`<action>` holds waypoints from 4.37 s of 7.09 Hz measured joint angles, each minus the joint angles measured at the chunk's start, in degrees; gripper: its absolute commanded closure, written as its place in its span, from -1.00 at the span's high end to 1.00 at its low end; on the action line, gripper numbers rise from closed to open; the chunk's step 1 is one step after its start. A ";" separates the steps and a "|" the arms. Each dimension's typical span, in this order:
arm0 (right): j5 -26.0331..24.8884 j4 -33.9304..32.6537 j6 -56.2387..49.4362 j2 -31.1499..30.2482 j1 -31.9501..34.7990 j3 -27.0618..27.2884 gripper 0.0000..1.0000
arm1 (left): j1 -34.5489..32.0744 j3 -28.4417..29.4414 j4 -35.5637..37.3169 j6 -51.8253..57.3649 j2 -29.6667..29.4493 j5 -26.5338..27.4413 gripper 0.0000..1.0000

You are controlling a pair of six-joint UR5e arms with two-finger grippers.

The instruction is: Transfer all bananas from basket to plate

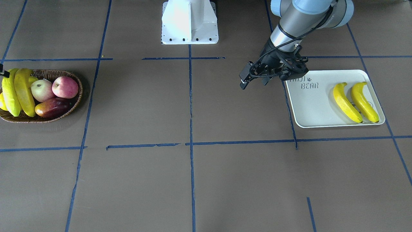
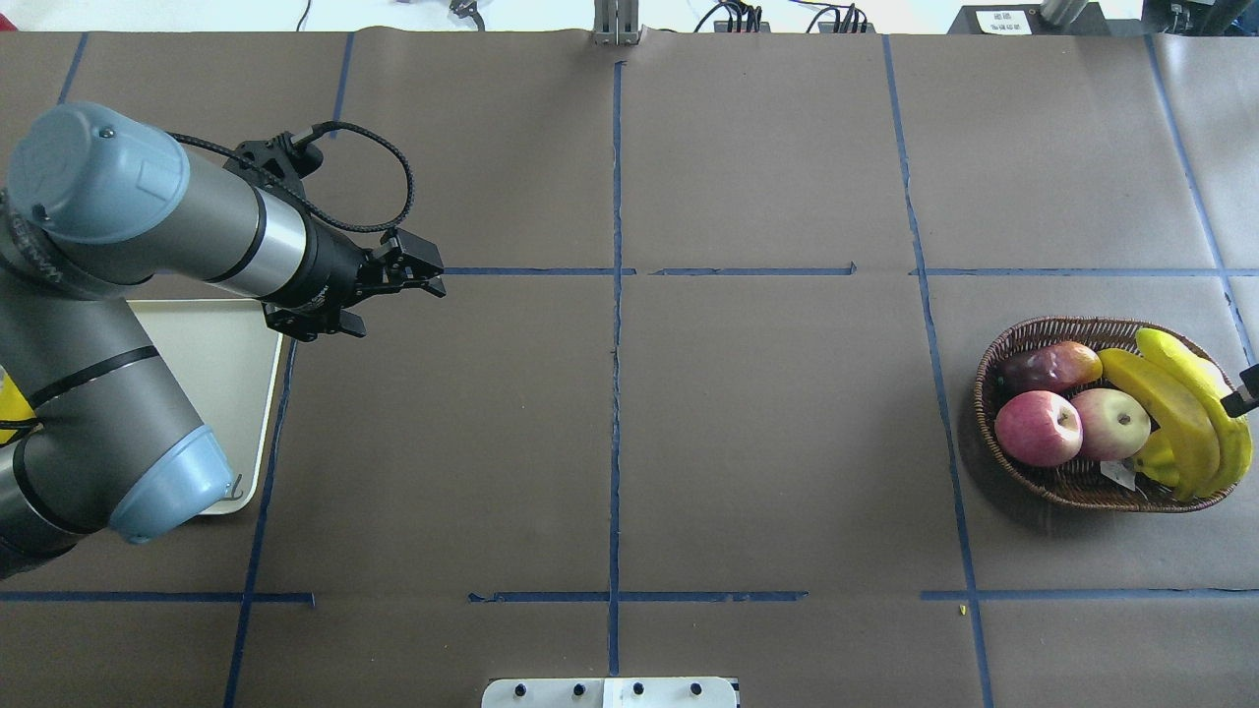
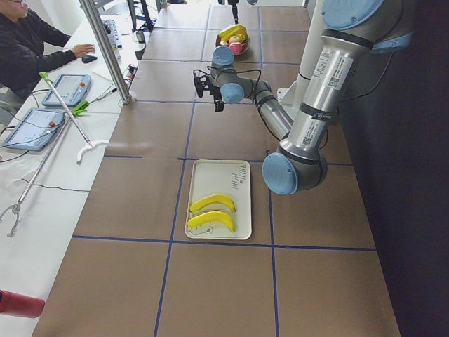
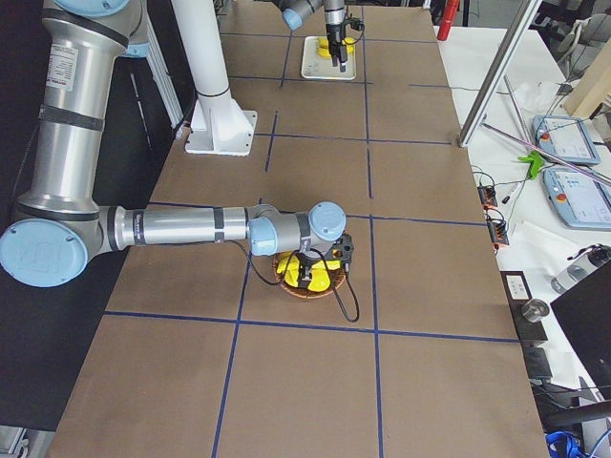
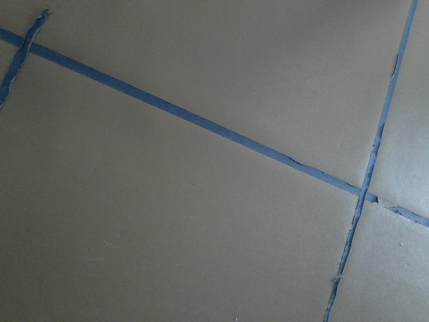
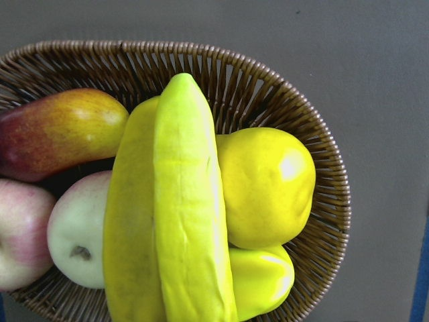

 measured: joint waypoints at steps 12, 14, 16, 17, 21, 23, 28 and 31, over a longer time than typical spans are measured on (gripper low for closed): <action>0.17 1.35 0.14 0.07 -2.31 -0.44 0.28 | -0.09 0.00 0.00 0.10 0.16 0.07 1.00; 0.17 1.48 0.13 0.07 -2.53 -0.51 -0.49 | -0.13 -0.02 -0.01 0.10 0.20 0.01 1.00; 0.09 1.70 -0.15 0.07 -2.58 -0.49 -1.00 | -0.14 -0.03 0.00 0.14 0.28 0.00 1.00; -0.02 2.59 -0.45 0.06 -2.57 -0.52 -1.00 | -0.14 -0.01 -0.01 0.12 0.28 0.00 1.00; -1.05 6.00 -1.02 -0.57 2.02 2.22 -1.00 | -0.13 0.00 -0.01 0.10 0.25 0.00 1.00; -1.82 5.87 -1.14 -0.73 5.48 7.41 -1.00 | -0.07 0.00 -0.01 0.16 0.28 0.00 1.00; -4.42 -8.01 14.71 22.12 -2.97 16.24 -0.99 | -0.08 0.00 -1.55 0.11 -0.62 -0.06 1.00; -18.03 -3.57 44.79 37.00 -22.42 16.10 -0.98 | -0.48 0.59 -16.56 -8.00 -1.09 0.00 0.99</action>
